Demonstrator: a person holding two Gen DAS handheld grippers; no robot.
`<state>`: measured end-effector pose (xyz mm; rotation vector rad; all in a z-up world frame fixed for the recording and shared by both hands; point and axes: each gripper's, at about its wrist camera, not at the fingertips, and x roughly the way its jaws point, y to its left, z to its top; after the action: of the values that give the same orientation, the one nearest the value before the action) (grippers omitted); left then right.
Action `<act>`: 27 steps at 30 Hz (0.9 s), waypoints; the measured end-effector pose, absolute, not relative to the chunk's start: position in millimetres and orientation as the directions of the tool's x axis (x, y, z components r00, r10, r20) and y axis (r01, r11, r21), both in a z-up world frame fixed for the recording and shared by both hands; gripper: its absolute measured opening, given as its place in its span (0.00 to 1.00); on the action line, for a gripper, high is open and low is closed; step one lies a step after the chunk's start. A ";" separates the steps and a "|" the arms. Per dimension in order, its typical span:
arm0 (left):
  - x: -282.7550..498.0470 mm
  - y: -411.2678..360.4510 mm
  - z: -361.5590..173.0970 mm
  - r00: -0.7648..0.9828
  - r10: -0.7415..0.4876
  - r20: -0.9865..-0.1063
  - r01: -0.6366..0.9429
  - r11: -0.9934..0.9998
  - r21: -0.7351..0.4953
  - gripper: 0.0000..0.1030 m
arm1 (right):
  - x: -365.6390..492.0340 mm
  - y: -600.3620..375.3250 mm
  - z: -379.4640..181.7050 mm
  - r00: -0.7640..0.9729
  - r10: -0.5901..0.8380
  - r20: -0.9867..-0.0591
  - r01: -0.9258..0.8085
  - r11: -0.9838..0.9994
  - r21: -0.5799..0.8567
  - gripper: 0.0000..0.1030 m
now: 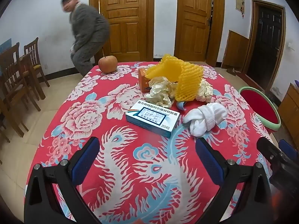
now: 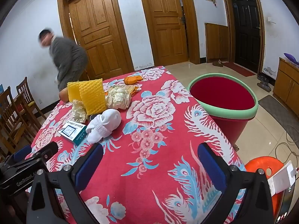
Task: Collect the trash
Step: 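Move both tools toward the white cloth bundle on the table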
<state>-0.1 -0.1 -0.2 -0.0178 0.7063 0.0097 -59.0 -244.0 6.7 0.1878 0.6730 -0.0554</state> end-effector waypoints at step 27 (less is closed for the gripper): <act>5.5 4.7 4.1 0.742 -0.018 -0.671 0.000 1.000 -0.027 0.98 | -59.4 -250.4 12.3 0.782 0.018 -0.623 0.110 0.980 0.167 1.00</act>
<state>5.5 4.7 4.1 -0.0252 0.7352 -0.0101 -59.4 -250.4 12.3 0.1985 0.6716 -0.0496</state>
